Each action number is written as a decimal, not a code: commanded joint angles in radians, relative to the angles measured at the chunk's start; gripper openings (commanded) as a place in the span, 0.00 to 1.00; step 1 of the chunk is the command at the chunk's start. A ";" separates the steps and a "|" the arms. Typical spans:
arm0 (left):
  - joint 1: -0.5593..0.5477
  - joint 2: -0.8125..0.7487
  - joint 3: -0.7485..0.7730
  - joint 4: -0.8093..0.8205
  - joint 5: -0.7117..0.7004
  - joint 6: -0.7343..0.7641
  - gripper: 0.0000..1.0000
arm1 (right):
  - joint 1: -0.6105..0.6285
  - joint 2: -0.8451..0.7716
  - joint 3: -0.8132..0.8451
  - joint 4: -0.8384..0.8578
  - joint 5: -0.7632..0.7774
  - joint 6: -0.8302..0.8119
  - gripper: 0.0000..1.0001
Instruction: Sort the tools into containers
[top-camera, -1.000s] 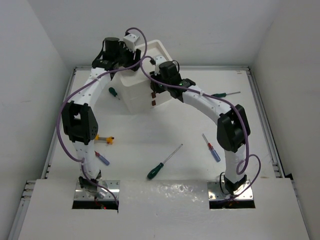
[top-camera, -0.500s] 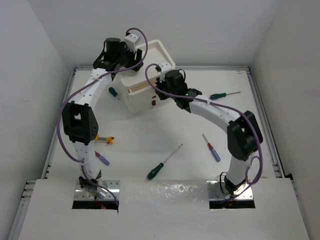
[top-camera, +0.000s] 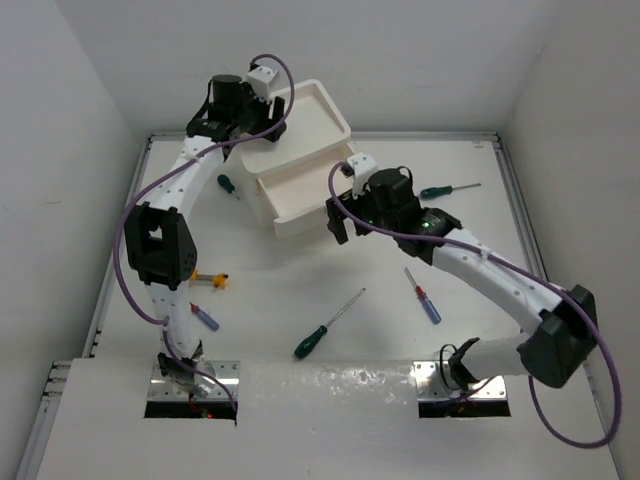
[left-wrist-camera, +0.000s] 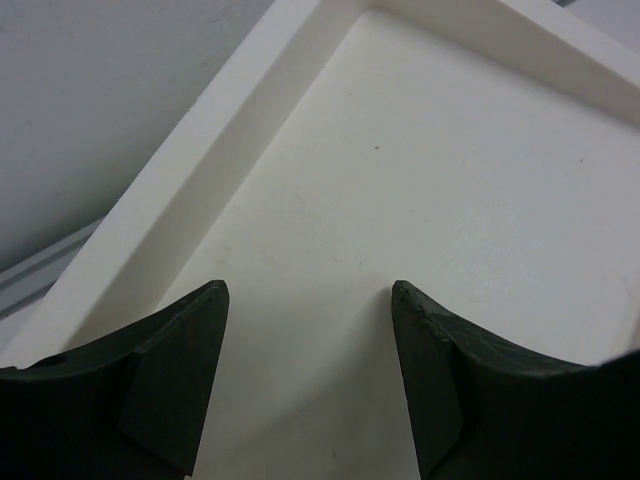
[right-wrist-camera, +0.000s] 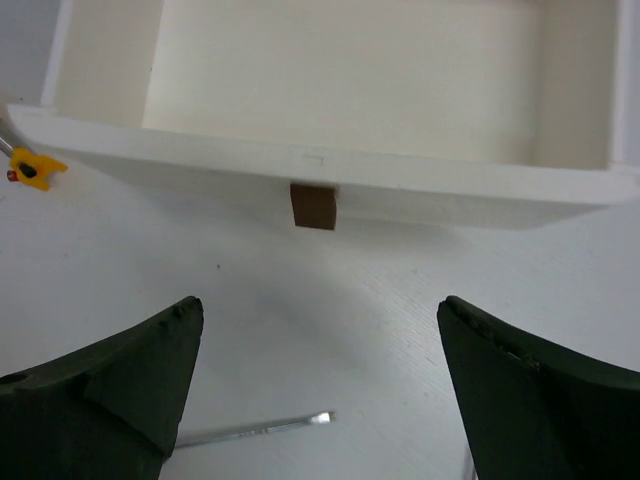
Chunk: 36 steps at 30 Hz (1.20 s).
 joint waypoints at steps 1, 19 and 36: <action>-0.008 0.017 0.051 0.011 0.016 -0.012 0.64 | 0.005 -0.134 0.031 -0.084 0.084 -0.003 0.99; -0.006 0.011 0.240 0.011 0.079 -0.076 0.75 | -0.640 0.533 0.561 -0.316 0.350 0.693 0.91; 0.276 -0.123 0.402 -0.159 -0.036 -0.182 0.82 | -0.667 0.969 0.760 -0.408 0.341 0.738 0.63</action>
